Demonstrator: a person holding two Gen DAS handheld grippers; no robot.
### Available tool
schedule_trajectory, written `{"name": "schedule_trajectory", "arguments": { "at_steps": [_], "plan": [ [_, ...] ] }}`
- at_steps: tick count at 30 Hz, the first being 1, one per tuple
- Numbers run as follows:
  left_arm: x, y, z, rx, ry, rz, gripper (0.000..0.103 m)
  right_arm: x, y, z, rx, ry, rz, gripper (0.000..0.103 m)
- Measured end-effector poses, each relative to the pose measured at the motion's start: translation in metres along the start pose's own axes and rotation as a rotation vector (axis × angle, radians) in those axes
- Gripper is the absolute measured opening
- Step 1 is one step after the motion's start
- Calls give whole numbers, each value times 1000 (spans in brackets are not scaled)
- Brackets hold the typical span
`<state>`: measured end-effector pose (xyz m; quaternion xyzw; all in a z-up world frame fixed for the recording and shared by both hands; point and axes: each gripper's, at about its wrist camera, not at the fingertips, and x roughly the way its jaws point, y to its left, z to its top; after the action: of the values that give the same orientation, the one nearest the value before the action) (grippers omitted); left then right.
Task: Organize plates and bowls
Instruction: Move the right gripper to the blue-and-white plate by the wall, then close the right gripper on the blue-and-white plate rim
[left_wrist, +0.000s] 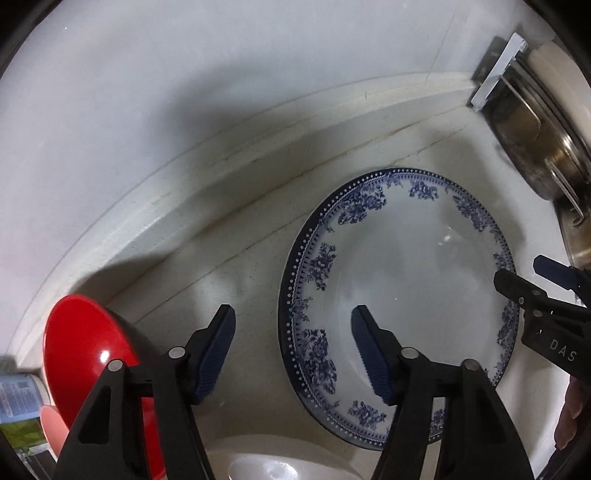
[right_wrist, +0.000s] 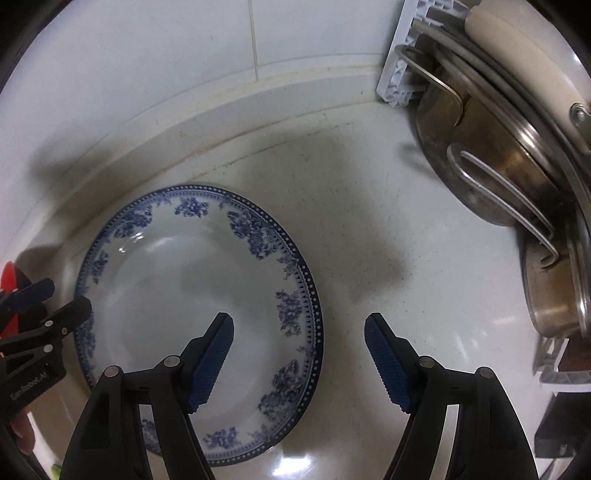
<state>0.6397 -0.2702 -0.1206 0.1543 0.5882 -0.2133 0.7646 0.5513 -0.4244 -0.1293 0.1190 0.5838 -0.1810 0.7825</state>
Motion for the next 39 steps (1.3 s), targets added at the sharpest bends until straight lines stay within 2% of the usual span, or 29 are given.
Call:
{"name": "schedule_trajectory", "arguments": {
  "at_steps": [13, 18, 27, 32, 39],
  "plan": [
    [9, -8, 7, 12, 19, 13, 57, 17, -6, 4, 10, 35, 4, 56],
    [12, -14, 9, 37, 24, 55, 53, 20, -9, 4, 18, 46, 14, 53],
    [21, -12, 10, -1, 61, 16, 45, 27, -9, 3, 24, 71, 39, 47],
    [23, -10, 13, -33, 90, -35, 40, 29, -3, 6, 26, 90, 57, 42],
    [22, -12, 5, -43, 83, -25, 38, 30, -1, 8, 22, 87, 56, 38]
  ]
}}
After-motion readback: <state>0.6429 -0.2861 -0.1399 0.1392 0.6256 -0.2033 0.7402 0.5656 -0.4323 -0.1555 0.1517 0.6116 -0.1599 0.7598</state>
